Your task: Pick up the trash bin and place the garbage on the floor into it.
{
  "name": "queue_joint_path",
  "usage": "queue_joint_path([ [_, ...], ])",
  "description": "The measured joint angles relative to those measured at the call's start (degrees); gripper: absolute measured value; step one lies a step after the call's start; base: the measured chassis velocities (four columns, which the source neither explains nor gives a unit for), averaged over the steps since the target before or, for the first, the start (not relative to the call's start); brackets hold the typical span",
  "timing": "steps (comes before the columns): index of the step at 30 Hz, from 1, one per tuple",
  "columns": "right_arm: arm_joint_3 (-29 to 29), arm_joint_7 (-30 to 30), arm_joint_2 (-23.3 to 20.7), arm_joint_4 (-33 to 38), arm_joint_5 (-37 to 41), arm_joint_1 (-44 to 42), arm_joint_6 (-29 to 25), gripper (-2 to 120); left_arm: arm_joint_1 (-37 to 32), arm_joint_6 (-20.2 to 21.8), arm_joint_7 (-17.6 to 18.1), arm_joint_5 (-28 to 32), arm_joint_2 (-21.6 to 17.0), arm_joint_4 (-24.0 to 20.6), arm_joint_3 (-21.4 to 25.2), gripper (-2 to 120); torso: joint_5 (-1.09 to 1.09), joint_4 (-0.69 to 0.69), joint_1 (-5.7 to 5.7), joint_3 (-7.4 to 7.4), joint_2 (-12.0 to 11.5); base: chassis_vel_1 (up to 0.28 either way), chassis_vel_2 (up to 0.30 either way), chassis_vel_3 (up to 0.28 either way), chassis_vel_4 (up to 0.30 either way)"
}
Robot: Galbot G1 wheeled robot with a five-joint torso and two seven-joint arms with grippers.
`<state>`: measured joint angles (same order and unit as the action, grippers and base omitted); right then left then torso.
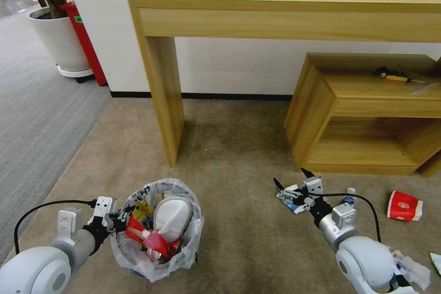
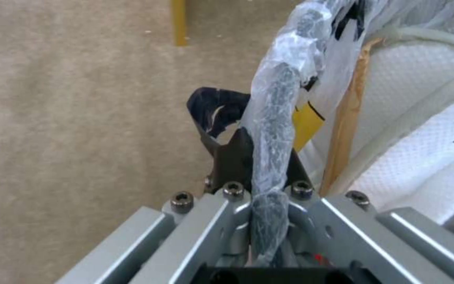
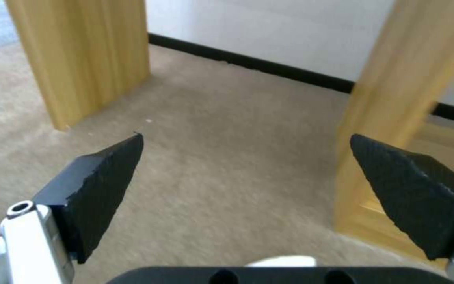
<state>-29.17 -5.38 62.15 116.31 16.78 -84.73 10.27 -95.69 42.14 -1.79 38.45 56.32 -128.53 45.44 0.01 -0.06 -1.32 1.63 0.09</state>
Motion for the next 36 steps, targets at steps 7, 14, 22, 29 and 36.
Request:
queue_joint_path([
  [7, -1.27, -0.51, 0.08, -0.08, 0.02, -1.06, -0.29, 100, -1.03, 0.0, 0.02, -0.08, 0.45, -0.71, 0.02, 0, 0.02, 0.02, 0.0, -0.01, 0.0, -0.202, -0.215, 0.198, 0.212],
  [14, -2.61, -1.04, 0.22, -0.66, -0.07, -2.47, -1.03, 100, -1.62, 0.0, -0.33, -0.87, 1.09, 0.07, 0.47, 0, -0.02, 0.02, 0.0, 0.0, -0.01, -0.102, -0.119, 0.107, 0.105],
  [22, -3.56, -1.66, 0.11, -1.25, -0.07, -3.25, -1.65, 100, -2.23, 0.0, -1.17, -1.39, 1.12, 1.08, 1.72, 0, -0.01, 0.02, 0.0, 0.0, -0.01, -0.079, -0.084, 0.087, 0.09],
  [29, -3.75, -1.97, 0.51, -1.53, -0.43, -3.7, -2.07, 100, -2.13, -0.01, -1.28, -1.47, 1.24, 1.08, 1.58, 0, 0.01, 0.01, 0.0, 0.0, -0.01, -0.146, -0.152, 0.152, 0.149],
  [36, -3.48, -1.69, 1.18, -2.75, -0.11, -3.74, -3.92, 100, -2.43, -0.02, -1.51, -1.88, 1.58, 0.47, 1.3, 0, 0.0, 0.01, 0.0, 0.0, -0.01, -0.128, -0.13, 0.133, 0.125],
])
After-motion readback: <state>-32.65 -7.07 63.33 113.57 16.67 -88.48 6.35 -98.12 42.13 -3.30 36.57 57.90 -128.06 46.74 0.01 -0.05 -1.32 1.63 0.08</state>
